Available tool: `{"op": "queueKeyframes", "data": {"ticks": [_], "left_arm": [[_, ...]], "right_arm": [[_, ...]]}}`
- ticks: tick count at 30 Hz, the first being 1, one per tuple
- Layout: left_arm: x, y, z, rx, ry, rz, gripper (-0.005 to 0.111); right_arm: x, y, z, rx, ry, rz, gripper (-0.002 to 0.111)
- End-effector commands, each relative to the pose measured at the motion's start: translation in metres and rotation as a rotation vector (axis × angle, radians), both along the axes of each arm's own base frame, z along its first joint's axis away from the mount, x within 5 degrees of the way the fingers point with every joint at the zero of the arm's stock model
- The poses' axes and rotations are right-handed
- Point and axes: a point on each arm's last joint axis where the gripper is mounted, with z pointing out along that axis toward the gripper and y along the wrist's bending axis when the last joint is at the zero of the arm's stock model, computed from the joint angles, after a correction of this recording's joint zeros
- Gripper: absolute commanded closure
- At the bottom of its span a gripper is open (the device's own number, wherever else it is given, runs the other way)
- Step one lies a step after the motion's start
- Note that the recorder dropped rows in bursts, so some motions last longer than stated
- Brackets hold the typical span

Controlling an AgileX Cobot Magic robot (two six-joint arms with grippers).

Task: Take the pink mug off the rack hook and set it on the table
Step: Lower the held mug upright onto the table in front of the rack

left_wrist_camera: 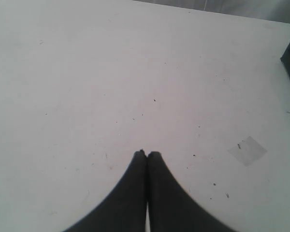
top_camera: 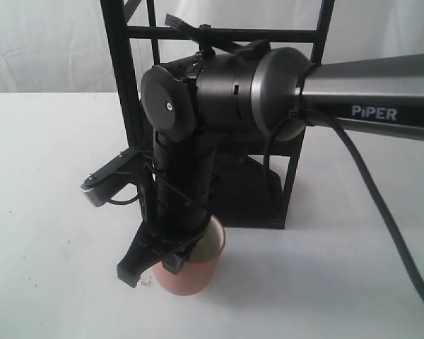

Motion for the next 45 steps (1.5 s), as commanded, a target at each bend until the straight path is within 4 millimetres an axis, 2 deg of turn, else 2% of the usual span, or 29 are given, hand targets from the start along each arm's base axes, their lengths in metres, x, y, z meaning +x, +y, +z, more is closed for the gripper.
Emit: {"op": "queueKeyframes", "data": {"ticks": [1, 13, 40, 45], "left_arm": [[0.000, 0.000, -0.001, 0.001, -0.003, -0.006, 0.107], [0.000, 0.000, -0.001, 0.001, -0.003, -0.006, 0.107], [0.000, 0.000, -0.001, 0.001, -0.003, -0.006, 0.107], [0.000, 0.000, -0.001, 0.001, -0.003, -0.006, 0.107]], "right_arm": [[0.000, 0.001, 0.004, 0.010, -0.015, 0.001, 0.108], [0.002, 0.004, -0.007, -0.004, 0.001, 0.007, 0.108], [0.003, 0.006, -0.007, 0.013, -0.015, 0.006, 0.108], [0.003, 0.005, -0.007, 0.009, -0.009, -0.007, 0.098]]}}
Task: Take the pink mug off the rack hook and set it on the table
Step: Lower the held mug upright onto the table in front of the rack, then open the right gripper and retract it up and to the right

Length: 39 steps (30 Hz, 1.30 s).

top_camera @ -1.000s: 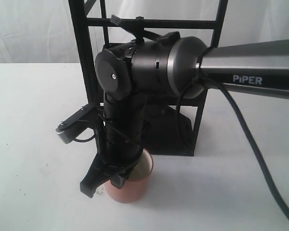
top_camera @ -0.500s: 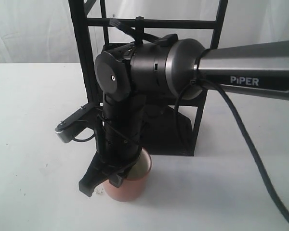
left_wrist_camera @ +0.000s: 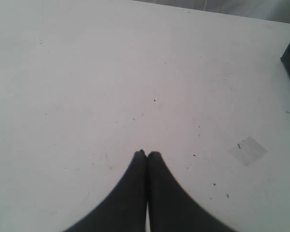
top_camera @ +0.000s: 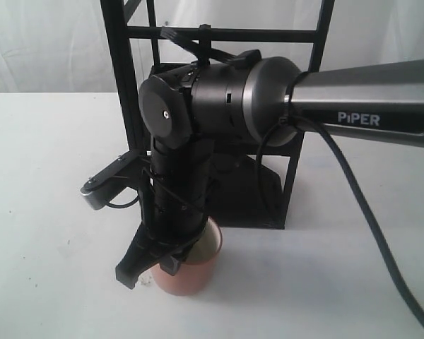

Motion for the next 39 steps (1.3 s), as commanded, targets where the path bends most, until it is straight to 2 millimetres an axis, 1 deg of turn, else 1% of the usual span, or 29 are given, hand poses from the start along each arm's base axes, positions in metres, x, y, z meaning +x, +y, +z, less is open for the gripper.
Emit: {"op": "queueKeyframes", "data": {"ticks": [1, 4, 11, 19, 22, 33, 36, 39], "left_arm": [[0.000, 0.000, -0.001, 0.001, -0.003, -0.006, 0.107], [0.000, 0.000, -0.001, 0.001, -0.003, -0.006, 0.107], [0.000, 0.000, -0.001, 0.001, -0.003, -0.006, 0.107], [0.000, 0.000, -0.001, 0.001, -0.003, -0.006, 0.107], [0.000, 0.000, -0.001, 0.001, -0.003, -0.006, 0.107], [0.000, 0.000, -0.001, 0.001, -0.003, -0.006, 0.107], [0.000, 0.000, -0.001, 0.001, -0.003, -0.006, 0.107], [0.000, 0.000, -0.001, 0.001, -0.003, -0.006, 0.107]], "right_arm": [[0.000, 0.001, 0.003, 0.006, -0.004, -0.011, 0.094], [0.000, 0.001, 0.003, 0.006, -0.004, -0.011, 0.089], [0.000, 0.001, 0.003, 0.006, -0.004, -0.011, 0.083], [0.000, 0.001, 0.003, 0.006, -0.003, -0.015, 0.068], [-0.001, 0.001, 0.003, 0.004, 0.003, -0.045, 0.067], [0.000, 0.001, 0.004, 0.005, -0.003, -0.061, 0.067], [-0.001, -0.001, 0.013, 0.024, -0.020, -0.060, 0.067], [-0.004, -0.005, 0.030, 0.057, -0.047, -0.060, 0.067]]}}
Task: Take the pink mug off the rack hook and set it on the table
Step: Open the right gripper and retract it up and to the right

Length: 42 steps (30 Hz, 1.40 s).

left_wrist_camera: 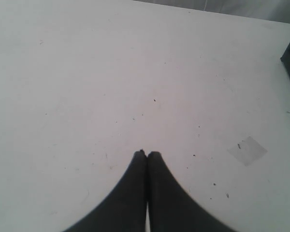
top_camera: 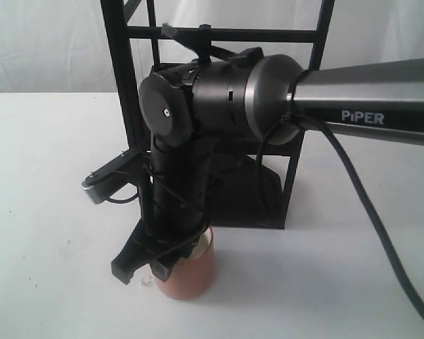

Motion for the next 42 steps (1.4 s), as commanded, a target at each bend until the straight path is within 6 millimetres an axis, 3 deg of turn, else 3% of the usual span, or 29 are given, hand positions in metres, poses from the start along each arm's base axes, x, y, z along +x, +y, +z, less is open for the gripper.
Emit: {"op": "queueKeyframes", "data": {"ticks": [1, 10, 14, 17, 20, 23, 29, 32, 37, 42], "left_arm": [[0.000, 0.000, -0.001, 0.001, -0.003, -0.006, 0.107], [0.000, 0.000, -0.001, 0.001, -0.003, -0.006, 0.107], [0.000, 0.000, -0.001, 0.001, -0.003, -0.006, 0.107], [0.000, 0.000, -0.001, 0.001, -0.003, -0.006, 0.107], [0.000, 0.000, -0.001, 0.001, -0.003, -0.006, 0.107], [0.000, 0.000, -0.001, 0.001, -0.003, -0.006, 0.107], [0.000, 0.000, -0.001, 0.001, -0.003, -0.006, 0.107], [0.000, 0.000, -0.001, 0.001, -0.003, -0.006, 0.107], [0.000, 0.000, -0.001, 0.001, -0.003, -0.006, 0.107], [0.000, 0.000, -0.001, 0.001, -0.003, -0.006, 0.107]], "right_arm": [[-0.005, -0.006, 0.033, 0.054, -0.062, 0.004, 0.067], [-0.031, -0.049, 0.109, 0.097, -0.198, 0.026, 0.069], [-0.045, -0.074, 0.126, 0.096, -0.268, 0.041, 0.077], [-0.040, -0.107, 0.125, -0.090, -0.455, 0.073, 0.086], [-0.025, -0.144, 0.118, -0.286, -0.597, -0.012, 0.095], [-0.014, -0.177, 0.105, -0.380, -0.577, -0.103, 0.108], [-0.001, -0.213, 0.091, -0.463, -0.520, -0.214, 0.108], [0.007, -0.228, 0.088, -0.460, -0.521, -0.281, 0.108], [0.030, -0.247, 0.081, -0.278, -0.649, -0.510, 0.108], [0.042, -0.284, 0.056, -0.216, -0.643, -0.767, 0.108]]}}
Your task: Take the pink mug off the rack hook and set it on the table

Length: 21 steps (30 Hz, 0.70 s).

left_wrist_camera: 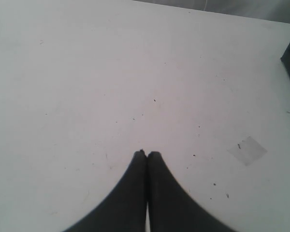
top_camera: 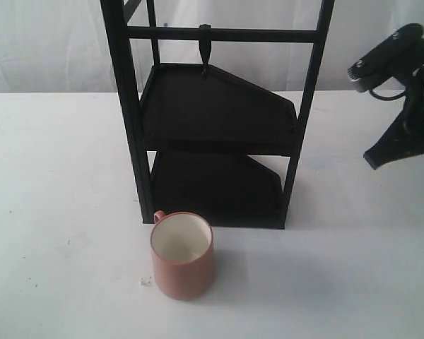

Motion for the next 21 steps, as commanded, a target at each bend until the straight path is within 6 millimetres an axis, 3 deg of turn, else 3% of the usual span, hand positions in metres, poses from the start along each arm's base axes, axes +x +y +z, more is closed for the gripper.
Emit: {"op": "queueKeyframes", "data": {"ticks": [1, 6, 11, 14, 21], "left_arm": [[0.000, 0.000, -0.001, 0.001, -0.003, -0.006, 0.107], [0.000, 0.000, -0.001, 0.001, -0.003, -0.006, 0.107], [0.000, 0.000, -0.001, 0.001, -0.003, -0.006, 0.107], [0.000, 0.000, -0.001, 0.001, -0.003, -0.006, 0.107], [0.000, 0.000, -0.001, 0.001, -0.003, -0.006, 0.107]], "right_arm": [[0.009, -0.036, -0.023, 0.093, -0.043, -0.199, 0.108], [0.004, -0.083, -0.059, 0.221, 0.016, -0.552, 0.108], [-0.012, -0.113, -0.088, 0.326, 0.120, -0.729, 0.108], [-0.020, -0.112, -0.084, 0.345, 0.018, -0.675, 0.108], [-0.057, -0.091, -0.047, 0.535, -0.479, -0.413, 0.108]]}}
